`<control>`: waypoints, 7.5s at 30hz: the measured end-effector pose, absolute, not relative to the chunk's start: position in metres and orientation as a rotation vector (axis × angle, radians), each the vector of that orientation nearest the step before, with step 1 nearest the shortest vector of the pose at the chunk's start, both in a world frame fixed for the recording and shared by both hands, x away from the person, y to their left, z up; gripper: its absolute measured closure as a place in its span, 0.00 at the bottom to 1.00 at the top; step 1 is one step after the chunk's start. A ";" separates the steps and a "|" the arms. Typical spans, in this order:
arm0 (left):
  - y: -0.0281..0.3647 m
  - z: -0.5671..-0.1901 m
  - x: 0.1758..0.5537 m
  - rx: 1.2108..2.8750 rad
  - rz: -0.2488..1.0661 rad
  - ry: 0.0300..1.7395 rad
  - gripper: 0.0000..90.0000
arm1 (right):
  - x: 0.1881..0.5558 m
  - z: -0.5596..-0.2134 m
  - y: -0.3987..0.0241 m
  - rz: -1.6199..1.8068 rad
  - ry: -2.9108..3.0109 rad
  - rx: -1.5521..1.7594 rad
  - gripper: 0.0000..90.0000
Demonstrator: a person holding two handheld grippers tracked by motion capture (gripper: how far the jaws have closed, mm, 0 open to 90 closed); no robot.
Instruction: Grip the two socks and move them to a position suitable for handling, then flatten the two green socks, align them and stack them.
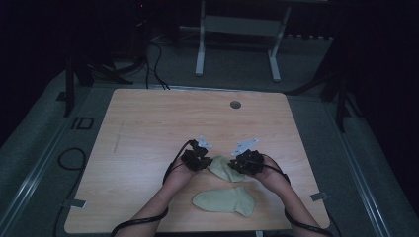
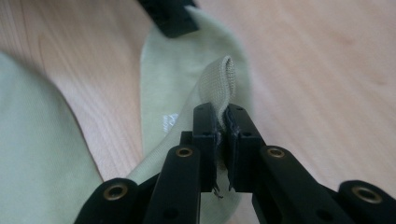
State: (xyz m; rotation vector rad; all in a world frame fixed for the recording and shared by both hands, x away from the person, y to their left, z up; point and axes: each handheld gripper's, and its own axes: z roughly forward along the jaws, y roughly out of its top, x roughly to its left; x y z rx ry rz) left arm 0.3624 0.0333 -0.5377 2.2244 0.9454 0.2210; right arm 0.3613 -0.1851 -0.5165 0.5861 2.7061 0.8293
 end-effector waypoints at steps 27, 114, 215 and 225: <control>0.062 -0.560 0.333 2.109 0.230 1.102 0.79 | 0.374 -0.542 -0.225 0.859 2.613 0.974 0.79; 0.067 -0.533 0.308 2.140 0.268 0.978 0.42 | 0.351 -0.527 -0.218 0.904 2.643 0.872 0.58; 0.060 -0.547 0.335 2.235 0.259 1.052 0.96 | 0.375 -0.539 -0.234 0.796 2.649 1.081 0.89; 0.063 -0.546 0.335 2.204 0.272 1.076 0.81 | 0.375 -0.538 -0.233 0.778 2.649 1.066 0.75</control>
